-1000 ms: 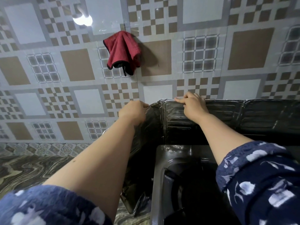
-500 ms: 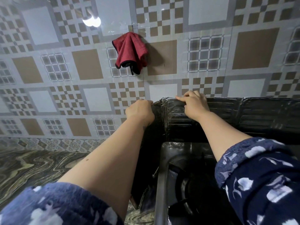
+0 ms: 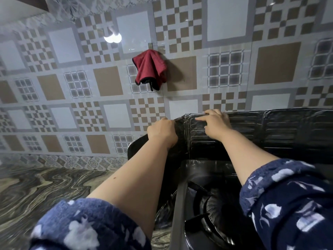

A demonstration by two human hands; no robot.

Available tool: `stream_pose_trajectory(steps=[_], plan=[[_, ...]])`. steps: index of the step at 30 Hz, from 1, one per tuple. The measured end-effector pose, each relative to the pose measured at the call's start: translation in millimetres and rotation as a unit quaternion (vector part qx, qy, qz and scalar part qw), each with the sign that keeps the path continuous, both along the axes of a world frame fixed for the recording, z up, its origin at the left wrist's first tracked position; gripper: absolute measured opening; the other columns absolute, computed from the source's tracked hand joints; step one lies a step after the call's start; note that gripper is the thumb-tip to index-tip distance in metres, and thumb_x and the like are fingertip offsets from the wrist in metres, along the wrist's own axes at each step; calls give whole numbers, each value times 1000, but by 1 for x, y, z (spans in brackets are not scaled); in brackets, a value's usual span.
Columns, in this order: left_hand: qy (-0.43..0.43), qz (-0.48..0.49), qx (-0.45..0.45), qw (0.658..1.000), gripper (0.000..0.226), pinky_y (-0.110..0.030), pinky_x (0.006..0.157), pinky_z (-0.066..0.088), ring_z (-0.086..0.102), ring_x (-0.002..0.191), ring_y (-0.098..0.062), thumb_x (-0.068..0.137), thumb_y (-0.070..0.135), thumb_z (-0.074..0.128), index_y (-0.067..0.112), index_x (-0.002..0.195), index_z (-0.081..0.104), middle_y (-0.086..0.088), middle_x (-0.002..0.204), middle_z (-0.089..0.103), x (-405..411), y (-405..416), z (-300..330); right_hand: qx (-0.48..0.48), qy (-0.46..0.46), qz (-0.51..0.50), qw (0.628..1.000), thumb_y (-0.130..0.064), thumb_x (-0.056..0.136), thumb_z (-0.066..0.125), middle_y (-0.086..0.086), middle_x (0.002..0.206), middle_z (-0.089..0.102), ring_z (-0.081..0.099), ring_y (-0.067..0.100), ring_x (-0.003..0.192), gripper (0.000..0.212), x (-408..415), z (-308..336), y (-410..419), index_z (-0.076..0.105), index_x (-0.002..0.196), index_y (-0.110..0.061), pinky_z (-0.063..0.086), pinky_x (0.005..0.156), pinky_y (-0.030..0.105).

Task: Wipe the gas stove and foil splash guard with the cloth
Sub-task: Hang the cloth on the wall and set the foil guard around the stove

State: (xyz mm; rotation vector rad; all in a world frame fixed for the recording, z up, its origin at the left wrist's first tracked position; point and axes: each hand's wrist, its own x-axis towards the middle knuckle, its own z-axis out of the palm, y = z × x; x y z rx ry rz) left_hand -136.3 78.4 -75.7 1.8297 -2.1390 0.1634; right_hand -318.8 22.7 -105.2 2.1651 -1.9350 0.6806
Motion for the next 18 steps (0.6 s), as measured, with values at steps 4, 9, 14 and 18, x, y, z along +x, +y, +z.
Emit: stream_pose_trajectory(steps=[4,9,14,18], plan=[[-12,5,16,1000,52,-40,80,51,58,109,-30,85,0,47,23,132,52,-7,126,56,4,8,4,15,3,-2,1000,-3,89,49,1,153,32,22,23,141,60,-3,2,-1,45,137,-38,10,117,47],[-26,20,16,999,42,-38,73,44,59,105,-30,89,-1,45,23,122,58,-9,119,61,8,8,4,50,-11,-8,999,-3,92,47,-1,159,21,12,20,147,65,-15,-5,-10,33,144,-40,0,118,52],[-32,33,19,999,53,-40,82,49,59,109,-31,92,0,39,31,134,51,-9,124,60,14,10,3,-4,-4,-13,1000,-2,94,46,0,148,37,27,25,139,63,-25,-10,-13,33,144,-39,5,118,51],[-13,28,16,999,54,-40,83,50,59,109,-29,95,4,36,39,133,51,-7,125,61,22,6,1,-41,-31,-8,999,-2,95,45,4,127,53,43,29,119,55,-37,-8,-22,49,134,-40,34,106,46]])
